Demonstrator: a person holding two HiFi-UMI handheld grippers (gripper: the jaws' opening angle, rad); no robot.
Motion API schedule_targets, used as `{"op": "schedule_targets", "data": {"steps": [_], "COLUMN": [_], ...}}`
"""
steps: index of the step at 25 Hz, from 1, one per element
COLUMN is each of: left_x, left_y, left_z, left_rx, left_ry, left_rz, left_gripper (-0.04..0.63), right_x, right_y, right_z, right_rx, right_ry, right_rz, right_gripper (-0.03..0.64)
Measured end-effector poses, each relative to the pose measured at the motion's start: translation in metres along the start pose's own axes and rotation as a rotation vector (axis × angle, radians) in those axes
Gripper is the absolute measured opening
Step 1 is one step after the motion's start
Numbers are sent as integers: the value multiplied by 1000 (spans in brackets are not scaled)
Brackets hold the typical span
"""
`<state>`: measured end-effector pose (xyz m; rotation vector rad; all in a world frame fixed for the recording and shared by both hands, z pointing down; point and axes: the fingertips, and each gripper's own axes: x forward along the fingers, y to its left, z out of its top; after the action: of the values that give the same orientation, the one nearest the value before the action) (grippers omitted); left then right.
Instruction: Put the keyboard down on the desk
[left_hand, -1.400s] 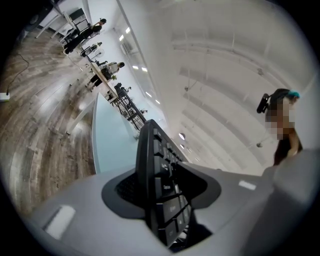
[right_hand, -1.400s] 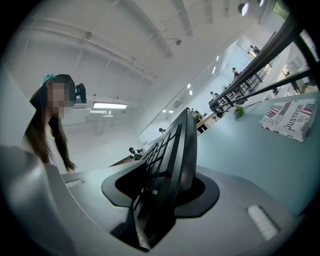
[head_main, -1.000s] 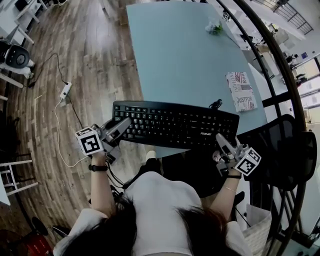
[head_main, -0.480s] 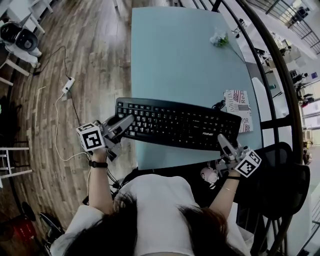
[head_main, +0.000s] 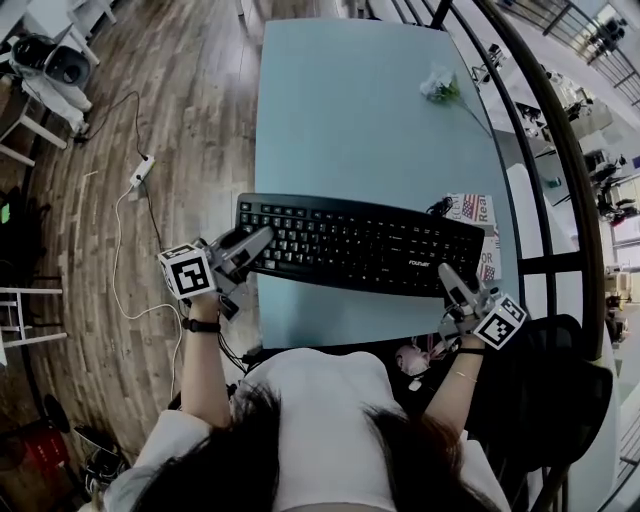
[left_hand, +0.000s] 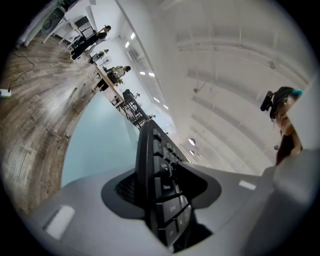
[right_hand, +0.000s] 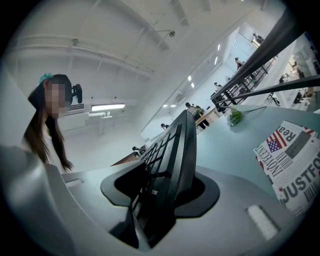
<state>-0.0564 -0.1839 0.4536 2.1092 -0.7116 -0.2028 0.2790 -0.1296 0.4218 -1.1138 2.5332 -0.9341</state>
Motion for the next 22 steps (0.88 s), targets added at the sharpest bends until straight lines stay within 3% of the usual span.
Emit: {"op": "schedule_targets", "data": {"steps": [22], "left_x": [6], "left_y": [10], "left_z": [-2], "left_rx": [-6], "left_ry": [8], "left_rz": [3], "left_gripper": [221], "right_x": [3], "right_y": [-9], "right_z": [-5], "right_rx": [-11], "right_ry": [0], "right_rz": [-46], "right_gripper": [183]}}
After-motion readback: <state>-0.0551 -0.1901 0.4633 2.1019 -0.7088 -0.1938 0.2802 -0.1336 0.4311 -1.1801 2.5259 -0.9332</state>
